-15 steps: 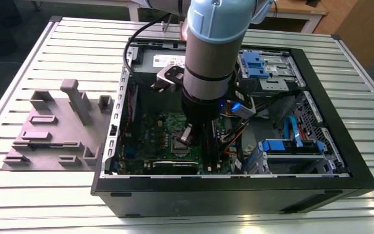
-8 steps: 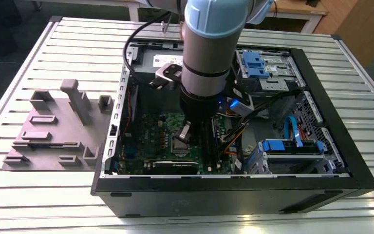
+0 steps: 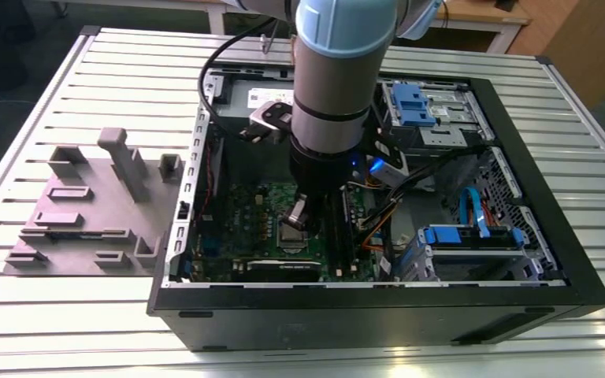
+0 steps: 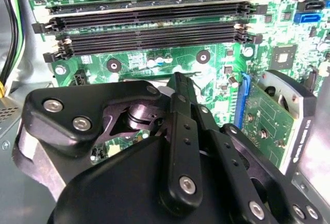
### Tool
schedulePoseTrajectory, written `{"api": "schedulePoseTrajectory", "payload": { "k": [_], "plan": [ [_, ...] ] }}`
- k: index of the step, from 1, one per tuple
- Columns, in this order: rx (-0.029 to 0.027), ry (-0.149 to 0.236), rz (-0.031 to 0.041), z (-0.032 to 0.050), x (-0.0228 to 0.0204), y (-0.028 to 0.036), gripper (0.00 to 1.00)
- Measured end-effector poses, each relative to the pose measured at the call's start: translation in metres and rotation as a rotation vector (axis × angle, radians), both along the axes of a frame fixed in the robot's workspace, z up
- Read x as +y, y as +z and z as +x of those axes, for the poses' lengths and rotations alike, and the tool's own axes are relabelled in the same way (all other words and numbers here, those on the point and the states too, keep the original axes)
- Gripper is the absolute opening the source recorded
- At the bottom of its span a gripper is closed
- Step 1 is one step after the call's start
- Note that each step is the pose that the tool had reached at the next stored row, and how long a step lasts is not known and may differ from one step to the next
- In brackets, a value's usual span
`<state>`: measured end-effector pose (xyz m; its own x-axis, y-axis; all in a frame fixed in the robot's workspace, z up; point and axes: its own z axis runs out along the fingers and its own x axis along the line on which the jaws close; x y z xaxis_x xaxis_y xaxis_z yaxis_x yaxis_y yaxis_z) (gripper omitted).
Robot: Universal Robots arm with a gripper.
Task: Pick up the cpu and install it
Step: 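Install the first cpu locking lever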
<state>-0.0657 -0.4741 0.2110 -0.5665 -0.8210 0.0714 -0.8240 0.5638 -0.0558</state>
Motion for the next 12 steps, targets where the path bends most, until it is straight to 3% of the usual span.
{"api": "schedulePoseTrajectory", "payload": {
  "k": [2,12],
  "plan": [
    [0.0000,-0.005,-0.0013,0.0000,0.0000,0.0001,0.10],
    [0.0005,-0.116,-0.0016,-0.0002,0.0000,-0.0005,0.10]
  ]
}}
